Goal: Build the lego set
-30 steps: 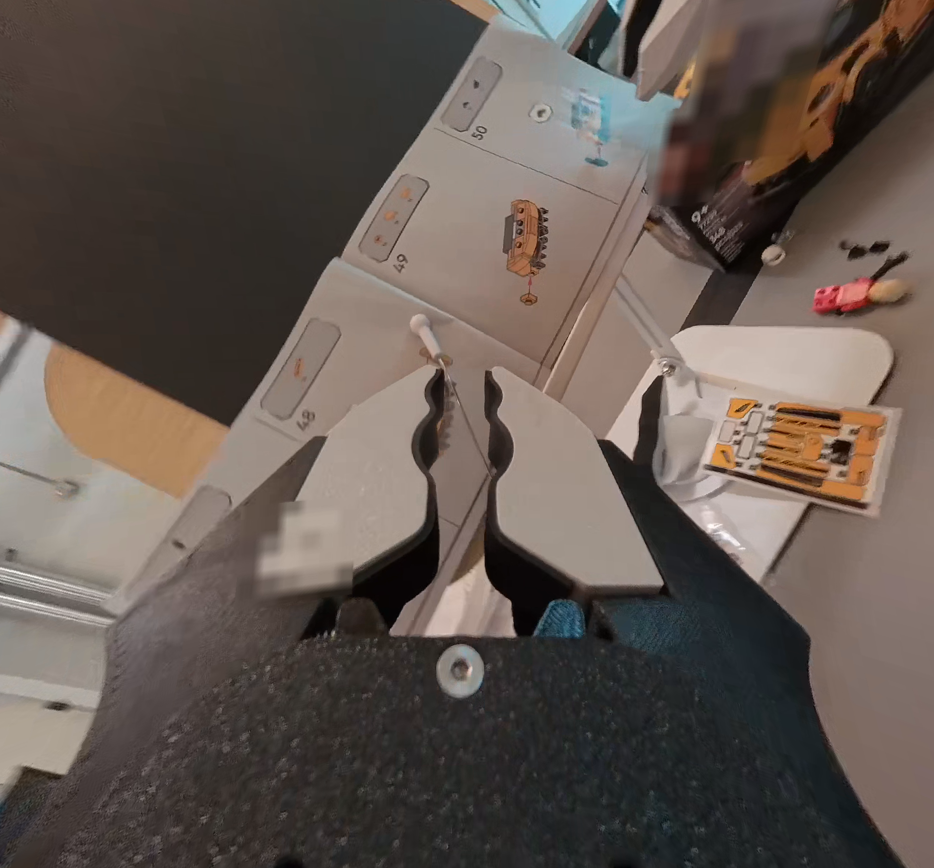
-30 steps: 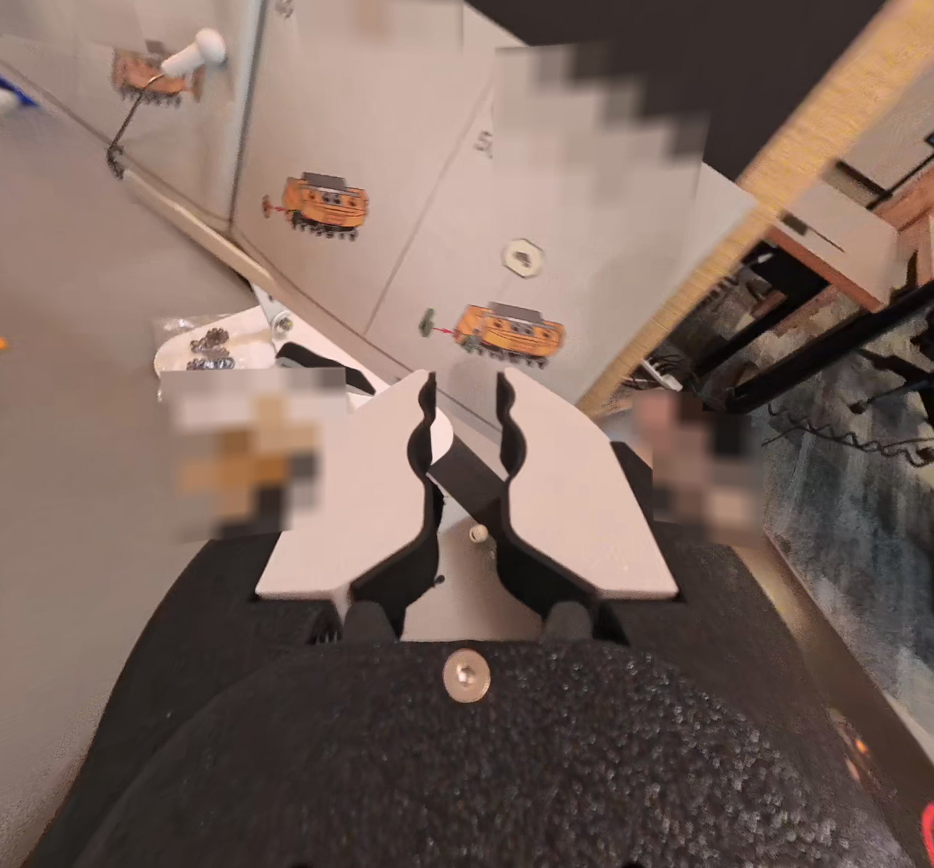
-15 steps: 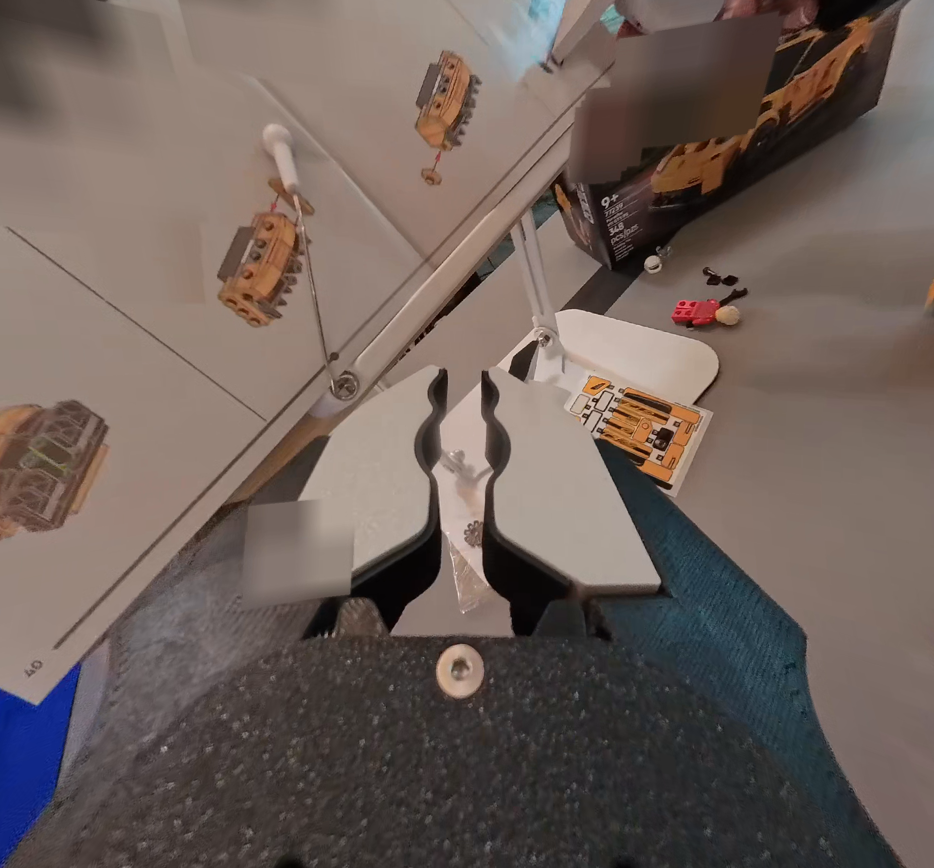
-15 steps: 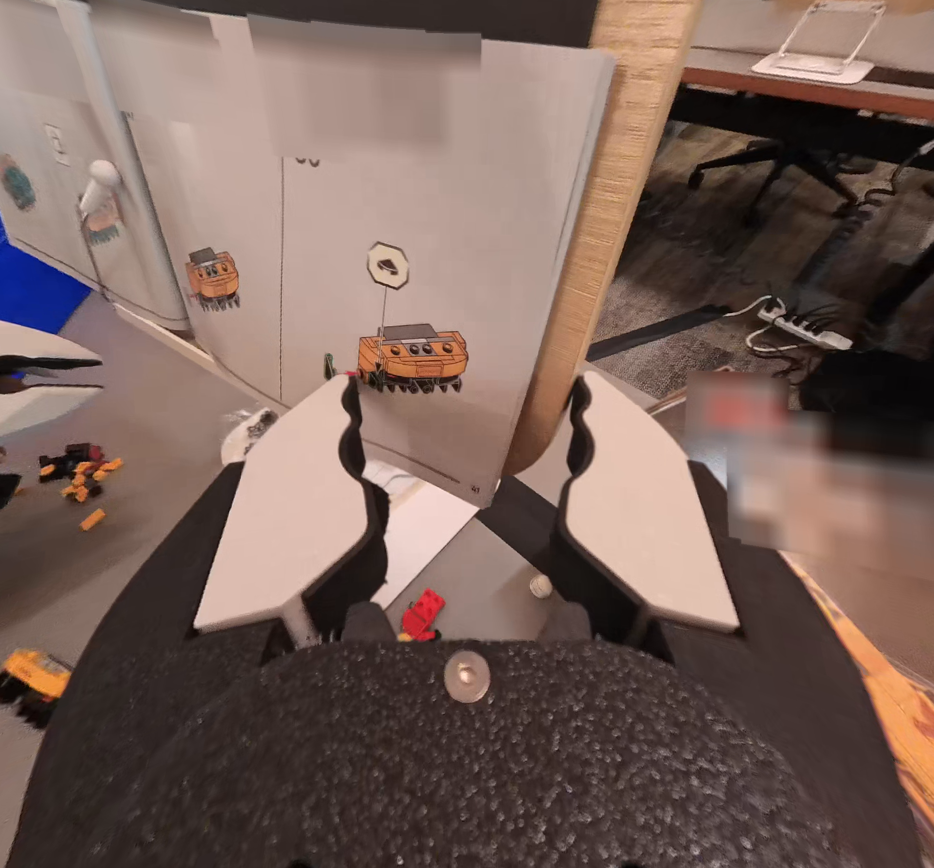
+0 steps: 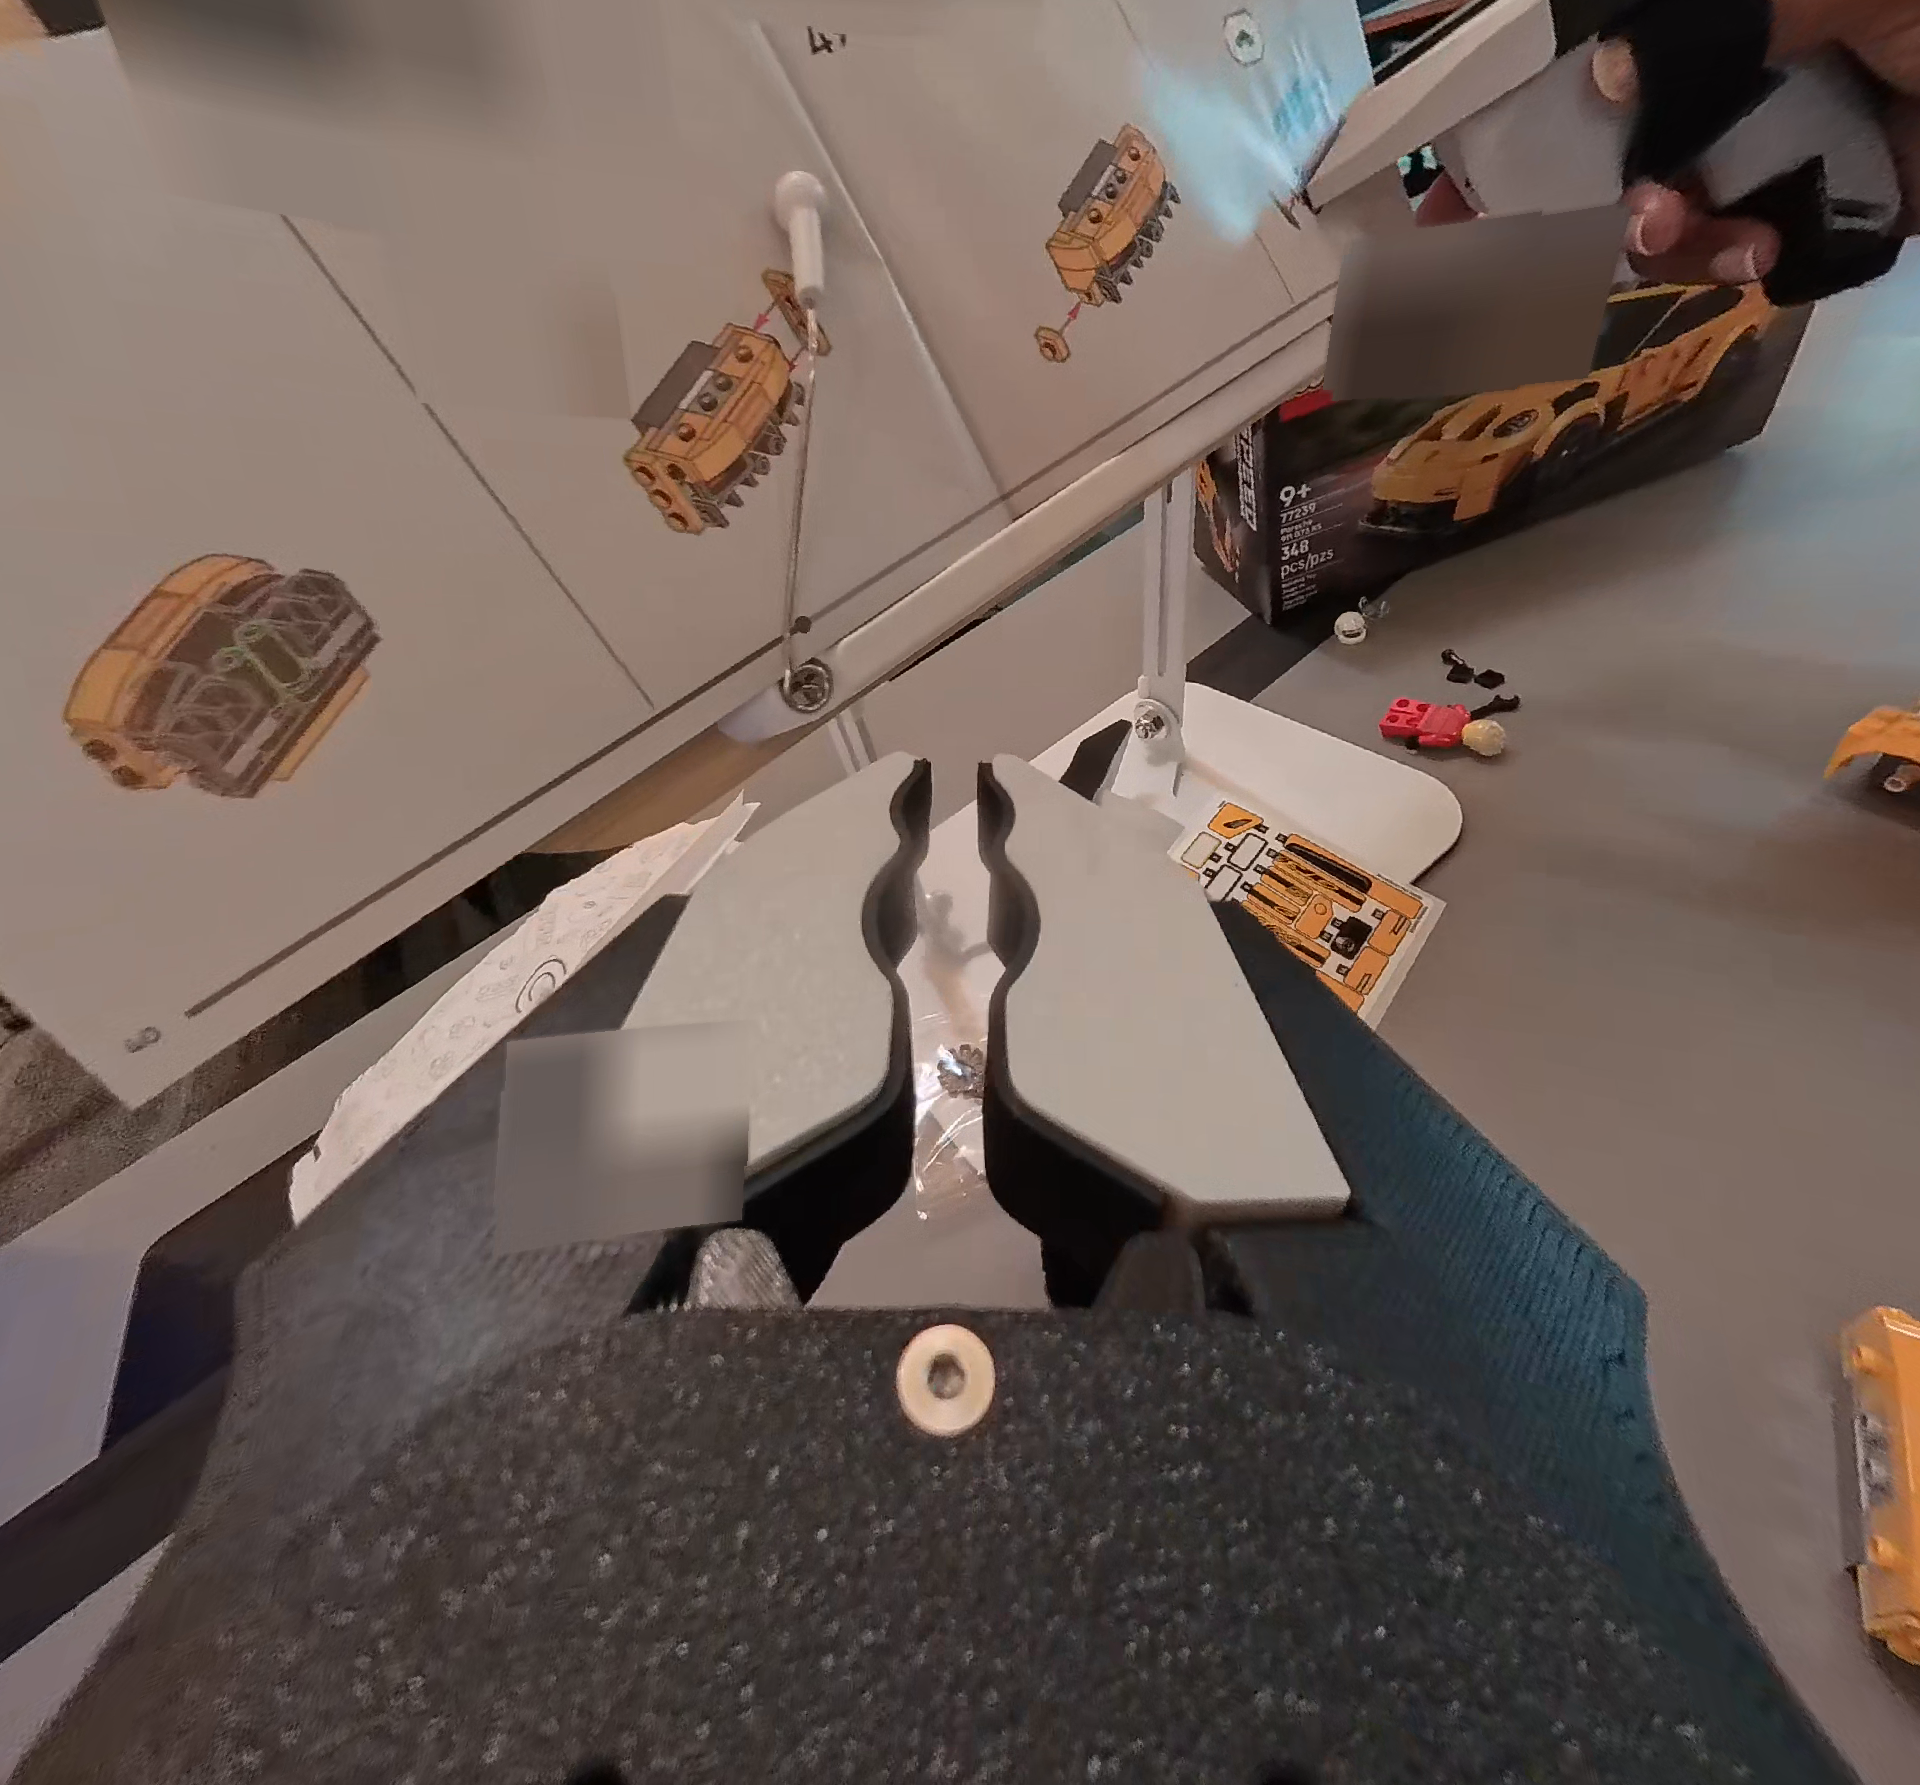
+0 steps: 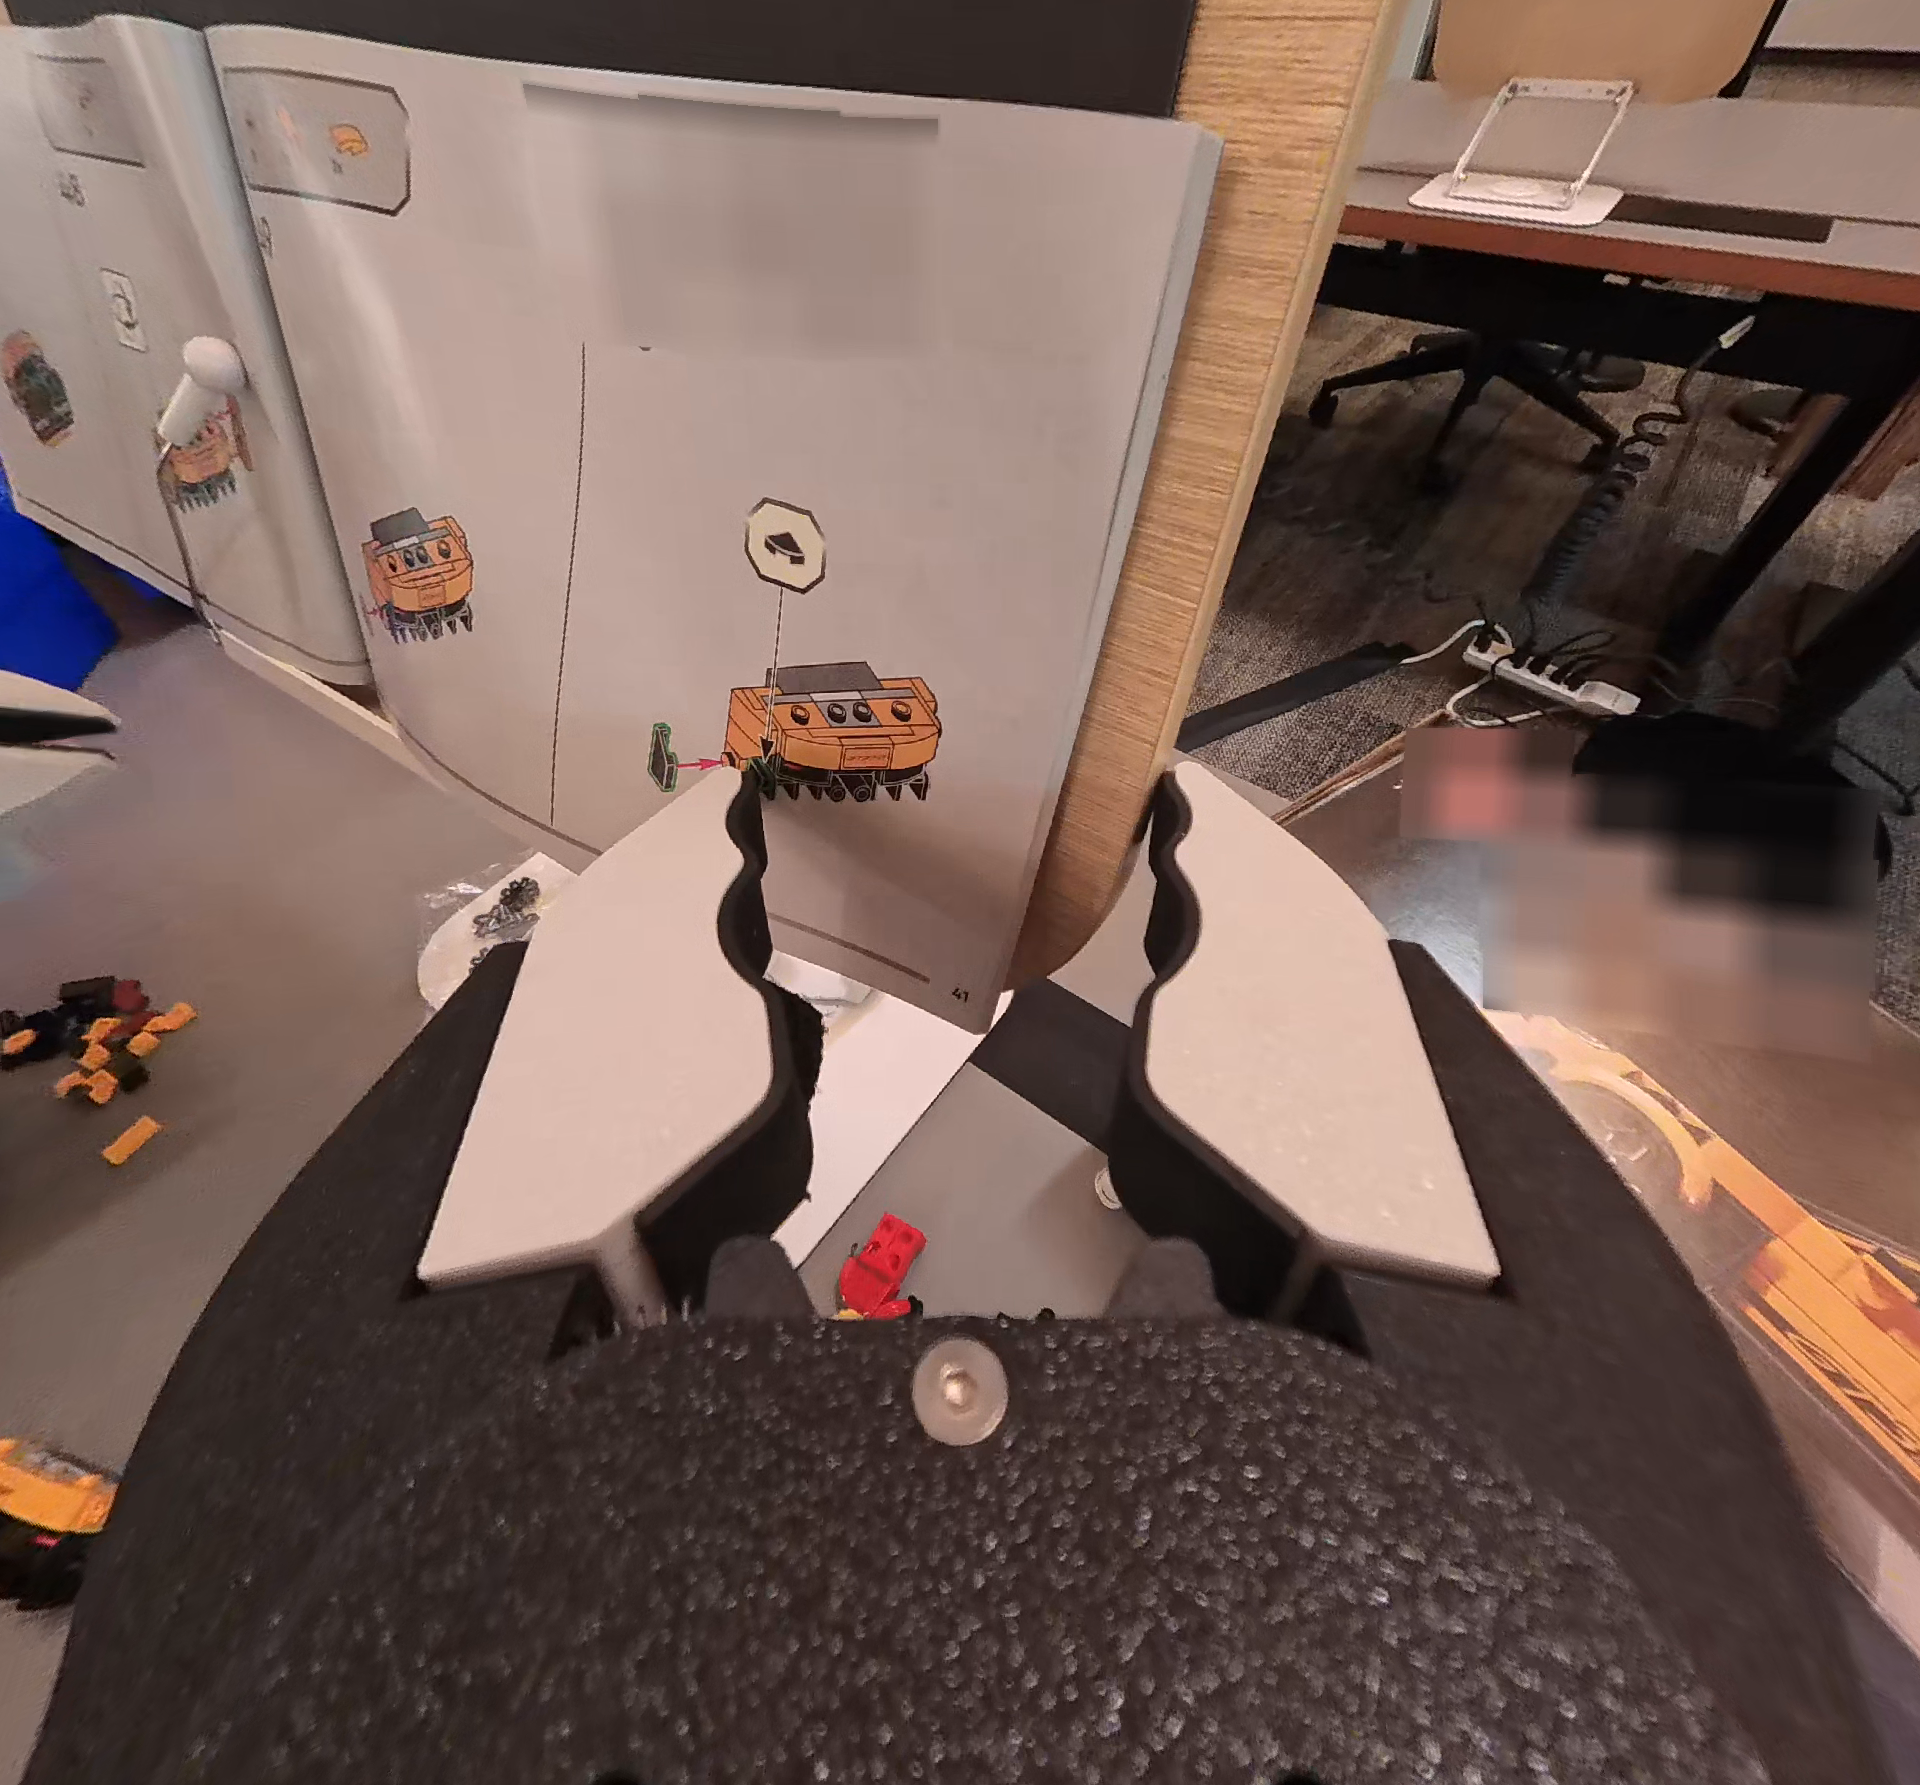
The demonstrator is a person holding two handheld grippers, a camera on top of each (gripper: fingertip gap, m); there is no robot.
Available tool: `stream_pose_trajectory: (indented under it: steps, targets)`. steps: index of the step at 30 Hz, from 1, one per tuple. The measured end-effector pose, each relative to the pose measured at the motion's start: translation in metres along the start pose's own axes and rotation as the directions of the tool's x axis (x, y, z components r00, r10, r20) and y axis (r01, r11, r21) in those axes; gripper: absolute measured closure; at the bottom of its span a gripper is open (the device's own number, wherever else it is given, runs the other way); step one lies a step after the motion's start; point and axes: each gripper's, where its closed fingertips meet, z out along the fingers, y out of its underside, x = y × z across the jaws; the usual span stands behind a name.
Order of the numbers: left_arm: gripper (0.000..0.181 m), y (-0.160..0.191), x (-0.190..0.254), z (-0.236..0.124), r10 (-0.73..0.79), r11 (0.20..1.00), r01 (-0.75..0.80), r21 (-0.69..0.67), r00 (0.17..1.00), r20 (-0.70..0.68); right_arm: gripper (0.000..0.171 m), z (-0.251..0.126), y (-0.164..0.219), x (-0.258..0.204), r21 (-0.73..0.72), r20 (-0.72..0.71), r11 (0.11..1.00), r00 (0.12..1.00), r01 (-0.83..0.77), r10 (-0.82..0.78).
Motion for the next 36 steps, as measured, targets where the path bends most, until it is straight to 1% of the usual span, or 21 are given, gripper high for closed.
stream_pose_trajectory:
  steps: [2, 4, 6, 8, 10, 13, 17, 19, 20, 23, 25, 27, 28, 30, 32, 33, 36]
  targets:
    - [0.173, -0.002, -0.004, -0.004, -0.016, 1.0, 0.016, 0.013, 1.0, 0.009, 0.099, -0.002, 0.0, -0.001, 0.006, 0.0, 1.0, 1.0, -0.002, 0.002]
    - [0.174, -0.004, -0.01, -0.009, -0.032, 0.999, 0.031, 0.034, 0.999, 0.026, 0.098, -0.011, -0.005, -0.001, 0.041, -0.024, 0.999, 1.0, -0.002, 0.003]
    - [0.175, -0.009, -0.02, -0.016, -0.048, 0.997, 0.044, 0.068, 0.997, 0.057, 0.095, -0.026, -0.012, -0.003, 0.097, -0.074, 0.995, 0.997, 0.025, -0.018]
    - [0.176, -0.016, -0.032, -0.025, -0.087, 0.991, 0.077, 0.112, 0.993, 0.086, 0.095, -0.045, -0.019, -0.015, 0.15, -0.121, 0.985, 0.99, 0.085, -0.067]
    - [0.178, -0.022, -0.044, -0.034, -0.138, 0.98, 0.12, 0.156, 0.985, 0.107, 0.097, -0.063, -0.023, -0.04, 0.198, -0.119, 0.974, 0.989, 0.108, -0.086]
    - [0.181, -0.028, -0.058, -0.047, -0.188, 0.967, 0.16, 0.198, 0.974, 0.13, 0.103, -0.082, -0.02, -0.092, 0.245, -0.062, 0.963, 0.993, 0.111, -0.099]
    - [0.181, -0.031, -0.067, -0.07, -0.21, 0.963, 0.18, 0.2, 0.968, 0.137, 0.115, -0.092, 0.006, -0.16, 0.26, 0.048, 0.963, 0.995, 0.074, -0.09]
    - [0.181, -0.03, -0.071, -0.084, -0.214, 0.964, 0.184, 0.194, 0.966, 0.145, 0.12, -0.094, 0.022, -0.183, 0.268, 0.076, 0.962, 0.994, 0.053, -0.076]
    - [0.181, -0.029, -0.071, -0.091, -0.215, 0.964, 0.186, 0.19, 0.966, 0.146, 0.125, -0.095, 0.029, -0.192, 0.277, 0.083, 0.96, 0.994, 0.043, -0.068]
    - [0.181, -0.01, -0.052, -0.103, -0.185, 0.977, 0.174, 0.122, 0.979, 0.087, 0.133, -0.093, 0.054, -0.205, 0.264, 0.101, 0.964, 0.992, 0.045, -0.074]
    - [0.181, 0.019, -0.029, -0.107, -0.129, 0.991, 0.127, 0.046, 0.991, 0.044, 0.134, -0.089, 0.068, -0.205, 0.242, 0.108, 0.968, 0.99, 0.066, -0.095]
    - [0.181, 0.049, -0.003, -0.108, -0.103, 0.995, 0.103, -0.005, 0.994, -0.03, 0.135, -0.085, 0.084, -0.213, 0.205, 0.183, 0.975, 0.975, 0.088, -0.127]
    - [0.181, 0.062, 0.011, -0.108, -0.112, 0.993, 0.11, -0.03, 0.99, -0.081, 0.134, -0.082, 0.094, -0.219, 0.171, 0.231, 0.978, 0.96, 0.122, -0.16]
    - [0.181, 0.074, 0.037, -0.104, -0.129, 0.991, 0.12, -0.059, 0.974, -0.184, 0.128, -0.074, 0.124, -0.229, 0.073, 0.304, 0.964, 0.914, 0.257, -0.267]
    - [0.181, 0.075, 0.066, -0.101, -0.114, 0.993, 0.095, -0.073, 0.944, -0.31, 0.123, -0.068, 0.157, -0.239, -0.025, 0.373, 0.913, 0.851, 0.408, -0.37]
    - [0.18, 0.075, 0.078, -0.099, -0.093, 0.995, 0.072, -0.072, 0.931, -0.353, 0.121, -0.066, 0.172, -0.244, -0.065, 0.415, 0.882, 0.817, 0.466, -0.401]
    - [0.18, 0.081, 0.104, -0.098, -0.056, 0.997, 0.028, -0.07, 0.898, -0.436, 0.116, -0.06, 0.197, -0.255, -0.11, 0.48, 0.806, 0.741, 0.582, -0.47]
